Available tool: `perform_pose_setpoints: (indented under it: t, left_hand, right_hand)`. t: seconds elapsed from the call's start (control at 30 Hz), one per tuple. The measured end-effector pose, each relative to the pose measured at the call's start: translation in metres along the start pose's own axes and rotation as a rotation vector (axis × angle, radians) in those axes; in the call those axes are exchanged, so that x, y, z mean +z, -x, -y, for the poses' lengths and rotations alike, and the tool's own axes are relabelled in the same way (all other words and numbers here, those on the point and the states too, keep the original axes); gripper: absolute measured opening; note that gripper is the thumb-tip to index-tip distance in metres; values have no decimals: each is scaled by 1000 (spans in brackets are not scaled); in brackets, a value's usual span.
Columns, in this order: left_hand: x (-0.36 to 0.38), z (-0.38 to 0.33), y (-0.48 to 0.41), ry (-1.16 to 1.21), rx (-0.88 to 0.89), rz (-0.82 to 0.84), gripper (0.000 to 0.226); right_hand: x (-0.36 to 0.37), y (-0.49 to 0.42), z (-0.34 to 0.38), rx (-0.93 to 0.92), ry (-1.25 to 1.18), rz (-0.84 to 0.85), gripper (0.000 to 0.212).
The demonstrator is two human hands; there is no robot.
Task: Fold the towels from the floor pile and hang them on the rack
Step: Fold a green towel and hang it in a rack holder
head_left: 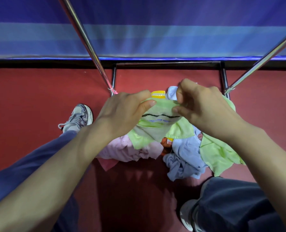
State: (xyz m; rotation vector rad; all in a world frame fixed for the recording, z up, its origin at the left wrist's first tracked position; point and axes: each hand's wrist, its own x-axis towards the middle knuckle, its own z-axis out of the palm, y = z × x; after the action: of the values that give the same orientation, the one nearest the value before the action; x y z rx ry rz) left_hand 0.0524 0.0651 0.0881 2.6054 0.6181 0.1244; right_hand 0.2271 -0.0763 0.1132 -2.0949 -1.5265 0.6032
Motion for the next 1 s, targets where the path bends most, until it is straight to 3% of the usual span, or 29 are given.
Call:
perform_pose_setpoints:
  t: [0.33, 0.57, 0.8, 0.9, 1.0]
  left_hand:
    - [4, 5, 2, 89, 28, 52, 29]
    - [5, 6, 3, 0, 32, 88, 58]
    - [4, 2, 2, -16, 76, 49, 43]
    - [7, 3, 1, -34, 86, 30, 46]
    - [7, 2, 0, 9, 125, 4, 38]
  right_hand:
    - [3, -1, -3, -3, 82, 37, 25]
    - [6, -1, -10, 17, 52, 93, 18]
    - [5, 0, -7, 69, 14, 72, 18]
    - [4, -1, -7, 98, 66, 57, 18]
    - [1, -2, -8, 104, 139, 7, 4]
